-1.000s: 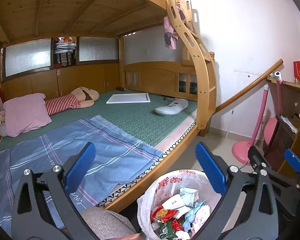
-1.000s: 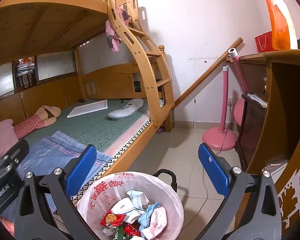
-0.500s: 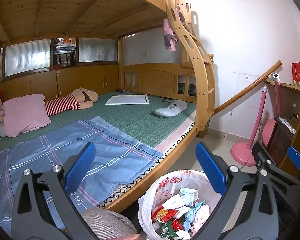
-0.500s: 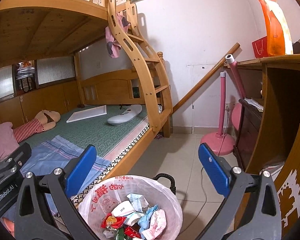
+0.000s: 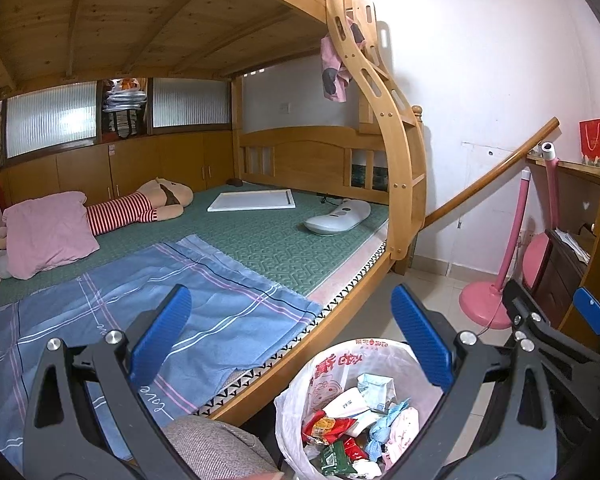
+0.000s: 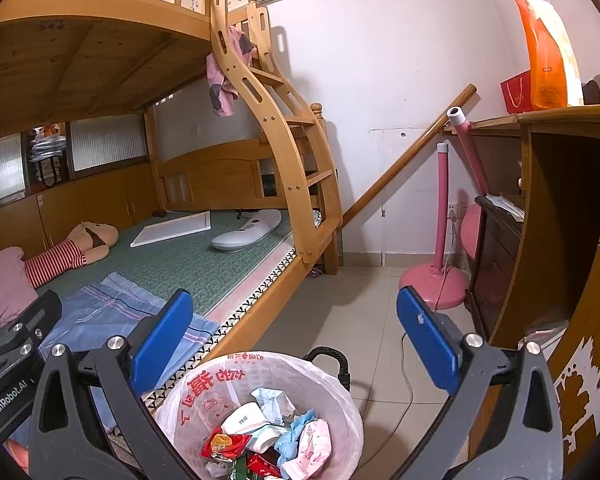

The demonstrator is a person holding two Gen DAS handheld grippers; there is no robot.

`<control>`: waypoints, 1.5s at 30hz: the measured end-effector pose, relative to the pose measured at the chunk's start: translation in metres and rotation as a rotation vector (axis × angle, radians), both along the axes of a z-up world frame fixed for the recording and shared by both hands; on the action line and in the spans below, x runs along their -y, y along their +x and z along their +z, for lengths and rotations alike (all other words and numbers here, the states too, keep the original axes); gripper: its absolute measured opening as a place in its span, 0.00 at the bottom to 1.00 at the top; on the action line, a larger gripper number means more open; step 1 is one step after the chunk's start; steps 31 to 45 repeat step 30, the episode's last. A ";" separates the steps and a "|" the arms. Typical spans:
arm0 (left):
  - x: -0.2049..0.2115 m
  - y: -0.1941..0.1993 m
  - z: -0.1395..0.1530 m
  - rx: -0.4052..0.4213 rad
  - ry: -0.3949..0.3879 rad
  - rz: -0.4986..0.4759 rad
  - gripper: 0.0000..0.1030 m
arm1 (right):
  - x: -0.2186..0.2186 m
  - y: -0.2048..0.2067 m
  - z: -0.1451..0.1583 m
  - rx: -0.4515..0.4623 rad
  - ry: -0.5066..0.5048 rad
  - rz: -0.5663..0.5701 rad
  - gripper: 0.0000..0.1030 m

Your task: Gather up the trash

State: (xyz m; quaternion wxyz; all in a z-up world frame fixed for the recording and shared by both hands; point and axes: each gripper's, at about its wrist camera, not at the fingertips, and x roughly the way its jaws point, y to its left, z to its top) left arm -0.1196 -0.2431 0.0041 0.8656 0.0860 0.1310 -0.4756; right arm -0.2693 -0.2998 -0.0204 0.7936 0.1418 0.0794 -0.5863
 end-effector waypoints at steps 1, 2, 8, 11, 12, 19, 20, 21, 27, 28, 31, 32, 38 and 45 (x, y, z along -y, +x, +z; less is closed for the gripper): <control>0.000 -0.001 0.000 0.001 0.000 0.005 0.97 | 0.000 0.000 0.000 -0.001 -0.002 -0.002 0.97; 0.000 -0.001 0.000 0.000 -0.002 0.003 0.97 | 0.000 0.000 0.000 -0.002 0.000 0.000 0.97; 0.001 -0.004 -0.001 0.049 0.001 0.020 0.97 | 0.002 -0.001 0.000 0.004 -0.001 0.005 0.97; 0.000 0.010 -0.004 -0.040 -0.007 0.011 0.97 | 0.002 -0.003 0.000 0.009 -0.007 0.009 0.97; 0.001 0.014 -0.005 -0.068 0.004 0.000 0.97 | 0.002 -0.003 -0.001 0.010 -0.008 0.008 0.97; 0.005 0.004 -0.011 -0.017 0.016 -0.038 0.97 | 0.004 -0.003 0.000 0.006 -0.005 -0.005 0.97; 0.007 0.002 -0.011 -0.016 0.017 -0.039 0.97 | 0.004 -0.003 0.000 0.006 -0.004 -0.007 0.97; 0.007 0.002 -0.011 -0.020 0.021 -0.042 0.97 | 0.004 -0.003 0.000 0.004 -0.004 -0.011 0.97; 0.007 0.007 -0.011 -0.063 0.037 -0.035 0.97 | 0.006 -0.004 -0.002 0.005 0.002 -0.025 0.97; 0.008 0.007 -0.011 -0.056 0.041 -0.036 0.97 | 0.007 -0.004 -0.002 0.004 0.003 -0.027 0.97; 0.008 0.006 -0.011 -0.054 0.045 -0.040 0.97 | 0.007 -0.004 -0.002 0.003 0.001 -0.030 0.97; 0.008 0.006 -0.011 -0.054 0.045 -0.040 0.97 | 0.007 -0.004 -0.002 0.003 0.001 -0.030 0.97; 0.008 0.006 -0.011 -0.054 0.045 -0.040 0.97 | 0.007 -0.004 -0.002 0.003 0.001 -0.030 0.97; 0.008 0.006 -0.011 -0.054 0.045 -0.040 0.97 | 0.007 -0.004 -0.002 0.003 0.001 -0.030 0.97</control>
